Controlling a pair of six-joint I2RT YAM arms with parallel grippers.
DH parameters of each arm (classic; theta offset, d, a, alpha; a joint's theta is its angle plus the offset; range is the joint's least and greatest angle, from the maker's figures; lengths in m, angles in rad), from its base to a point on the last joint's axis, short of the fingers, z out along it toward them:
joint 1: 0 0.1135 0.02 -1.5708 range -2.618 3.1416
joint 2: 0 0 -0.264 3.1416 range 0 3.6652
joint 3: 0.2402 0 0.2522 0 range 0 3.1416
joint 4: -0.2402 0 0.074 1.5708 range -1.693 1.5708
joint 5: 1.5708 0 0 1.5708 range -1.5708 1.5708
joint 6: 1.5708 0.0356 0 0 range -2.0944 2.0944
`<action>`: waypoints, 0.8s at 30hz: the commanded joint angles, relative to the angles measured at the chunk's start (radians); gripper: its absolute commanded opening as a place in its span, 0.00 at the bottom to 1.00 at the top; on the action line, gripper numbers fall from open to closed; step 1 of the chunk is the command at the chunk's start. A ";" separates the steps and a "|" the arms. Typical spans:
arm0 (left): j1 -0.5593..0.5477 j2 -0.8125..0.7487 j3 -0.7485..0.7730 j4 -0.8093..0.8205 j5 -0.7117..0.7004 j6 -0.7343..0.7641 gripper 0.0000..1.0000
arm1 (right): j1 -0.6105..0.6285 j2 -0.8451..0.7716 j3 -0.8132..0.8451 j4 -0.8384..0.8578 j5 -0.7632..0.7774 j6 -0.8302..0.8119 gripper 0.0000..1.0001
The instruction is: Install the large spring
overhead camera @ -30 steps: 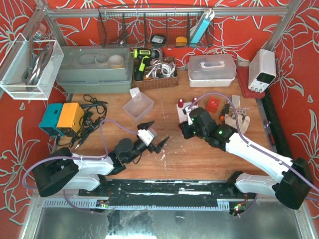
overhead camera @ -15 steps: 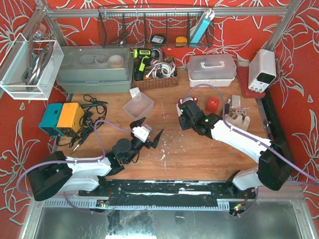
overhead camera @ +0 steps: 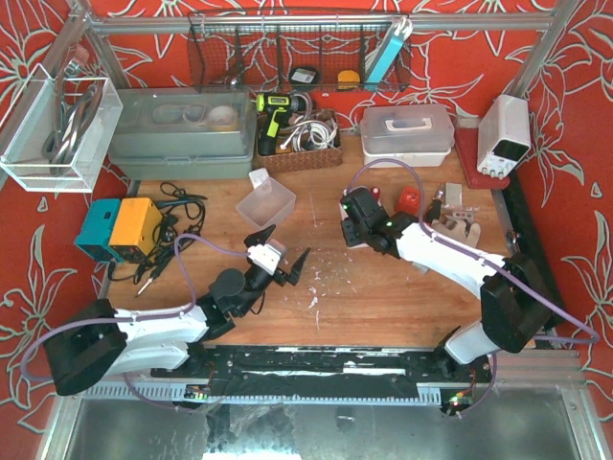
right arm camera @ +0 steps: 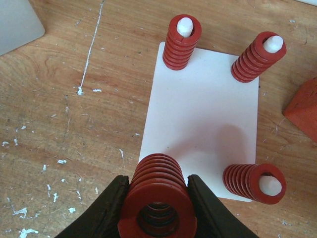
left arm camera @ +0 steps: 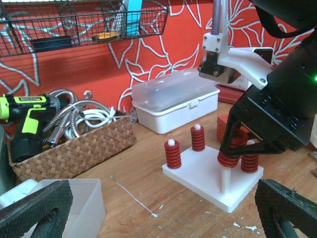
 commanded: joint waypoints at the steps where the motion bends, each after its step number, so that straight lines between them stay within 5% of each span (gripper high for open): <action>1: -0.001 -0.014 -0.009 0.025 -0.015 0.000 1.00 | -0.010 0.013 0.031 0.001 0.002 0.010 0.00; 16: -0.001 -0.010 -0.010 0.028 -0.015 0.004 1.00 | -0.033 0.084 0.039 0.037 -0.025 -0.004 0.01; 24: -0.001 -0.008 -0.011 0.030 -0.012 0.010 1.00 | -0.043 0.140 0.059 0.033 -0.018 0.000 0.19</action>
